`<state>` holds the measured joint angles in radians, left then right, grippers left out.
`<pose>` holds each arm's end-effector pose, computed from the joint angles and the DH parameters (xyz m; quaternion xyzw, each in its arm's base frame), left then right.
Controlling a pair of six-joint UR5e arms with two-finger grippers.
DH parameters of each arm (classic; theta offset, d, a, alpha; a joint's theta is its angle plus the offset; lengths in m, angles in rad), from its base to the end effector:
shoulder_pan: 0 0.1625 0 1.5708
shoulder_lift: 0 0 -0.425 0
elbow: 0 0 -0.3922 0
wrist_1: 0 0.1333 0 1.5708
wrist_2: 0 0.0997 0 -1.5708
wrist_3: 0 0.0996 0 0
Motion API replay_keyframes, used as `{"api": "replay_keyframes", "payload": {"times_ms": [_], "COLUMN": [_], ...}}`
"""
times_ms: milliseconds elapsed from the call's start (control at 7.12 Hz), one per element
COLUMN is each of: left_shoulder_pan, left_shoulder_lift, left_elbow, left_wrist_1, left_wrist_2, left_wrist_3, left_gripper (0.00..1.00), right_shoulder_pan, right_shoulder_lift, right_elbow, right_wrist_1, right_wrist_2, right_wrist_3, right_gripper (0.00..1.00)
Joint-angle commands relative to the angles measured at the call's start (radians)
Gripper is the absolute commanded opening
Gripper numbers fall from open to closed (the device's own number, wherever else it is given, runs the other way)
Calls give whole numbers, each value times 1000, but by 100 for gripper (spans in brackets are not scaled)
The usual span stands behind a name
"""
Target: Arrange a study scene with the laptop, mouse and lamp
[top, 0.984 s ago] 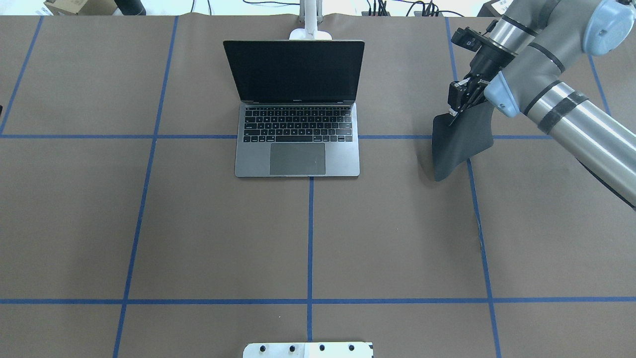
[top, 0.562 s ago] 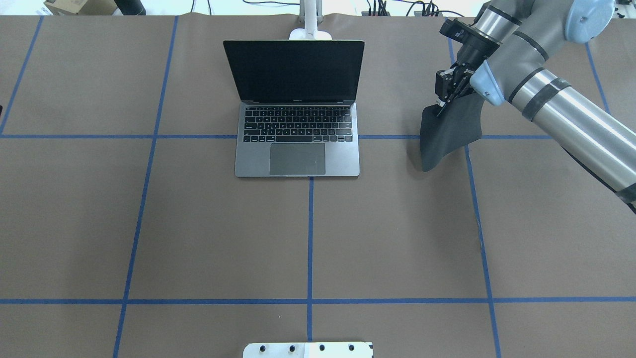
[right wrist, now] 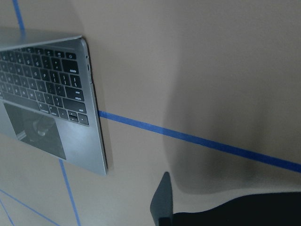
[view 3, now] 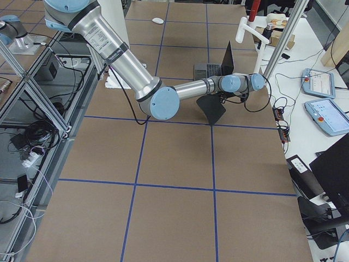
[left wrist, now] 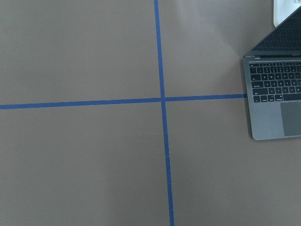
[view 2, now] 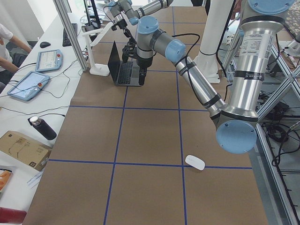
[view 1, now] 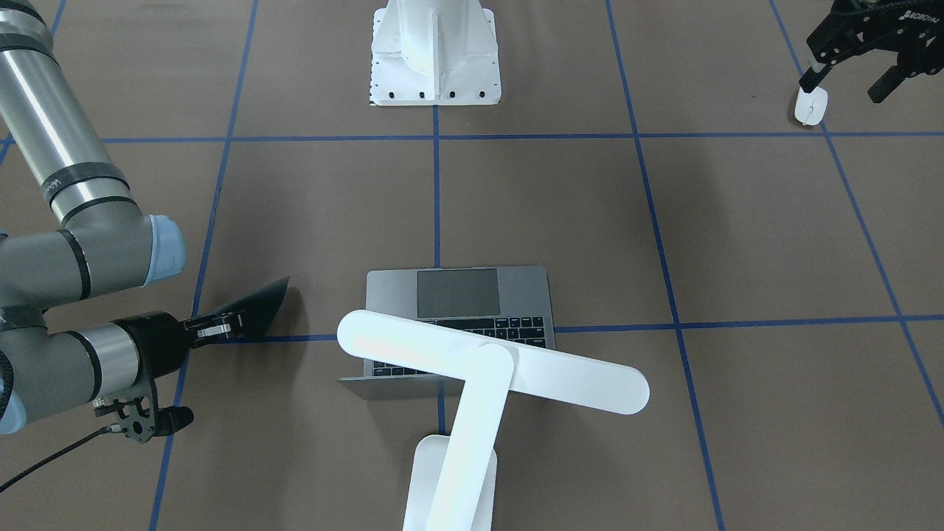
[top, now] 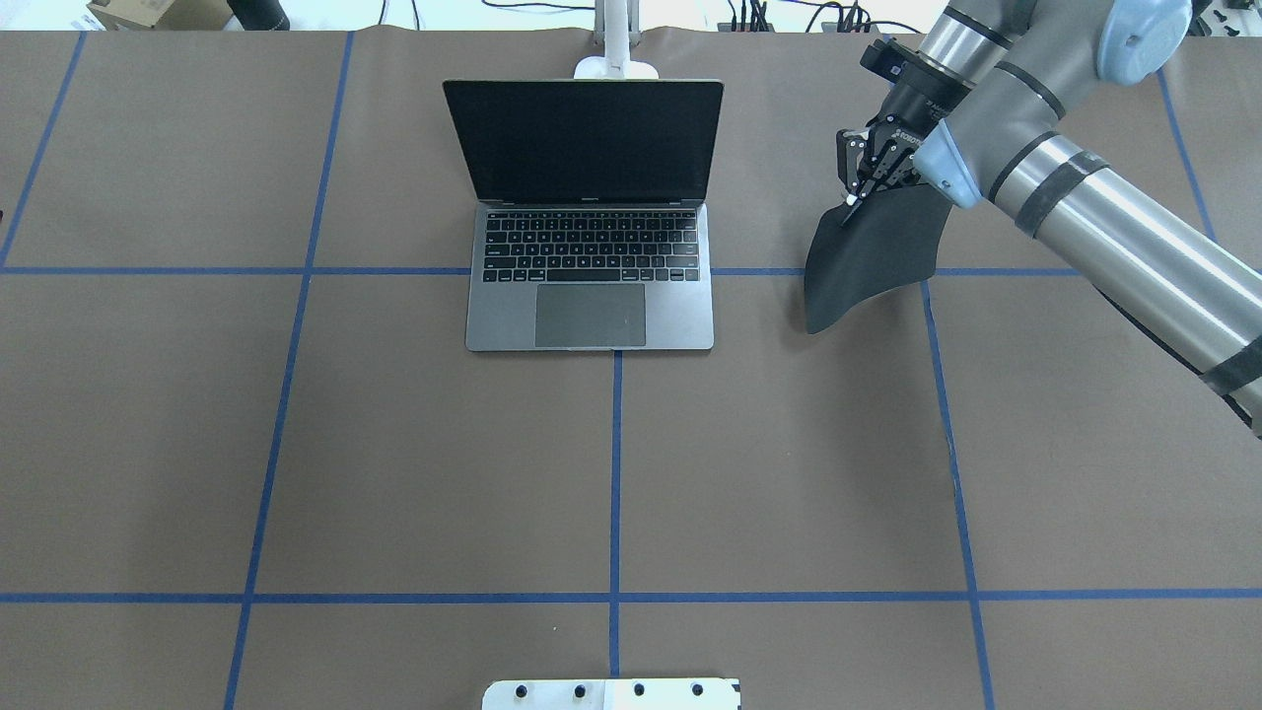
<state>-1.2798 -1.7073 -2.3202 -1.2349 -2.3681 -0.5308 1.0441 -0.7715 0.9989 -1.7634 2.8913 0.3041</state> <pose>0.0632 -0.4271 0.2870 0.0802 0.4425 -0.0014 0.8932 -0.3639 -0.6991 0.3916 -0.2349 -0.5666 -0.0983 0.7836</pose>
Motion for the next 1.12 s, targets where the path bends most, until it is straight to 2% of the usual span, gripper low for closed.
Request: {"api": "replay_keyframes", "payload": {"times_ms": [0, 141, 281, 422, 562, 703, 984], "left_shoulder_pan": [-10, -10, -13, -15, -16, -18, -21], "left_shoulder_lift": [0, 0, 0, 0, 2, 2, 2], "left_elbow": [-8, -10, -14, -18, -18, -18, -27], "left_wrist_1": [2, 2, 3, 3, 3, 3, 6], "left_wrist_2": [0, 0, 0, 1, 1, 1, 0], "left_wrist_3": [0, 0, 0, 0, -2, -2, -2], "left_gripper": [100, 100, 100, 100, 100, 100, 100], "right_shoulder_pan": [1, 1, 1, 2, 2, 8, 30], "right_shoulder_lift": [34, 40, 44, 52, 52, 61, 90], "right_elbow": [-51, -54, -54, -54, -63, -63, -63], "right_wrist_1": [2, 2, 4, 34, 74, 79, 84], "right_wrist_2": [26, 26, 26, 26, 26, 26, 25], "right_wrist_3": [6, 6, 6, 6, 6, 6, 6], "right_gripper": [9, 57, 72, 80, 80, 98, 98]}}
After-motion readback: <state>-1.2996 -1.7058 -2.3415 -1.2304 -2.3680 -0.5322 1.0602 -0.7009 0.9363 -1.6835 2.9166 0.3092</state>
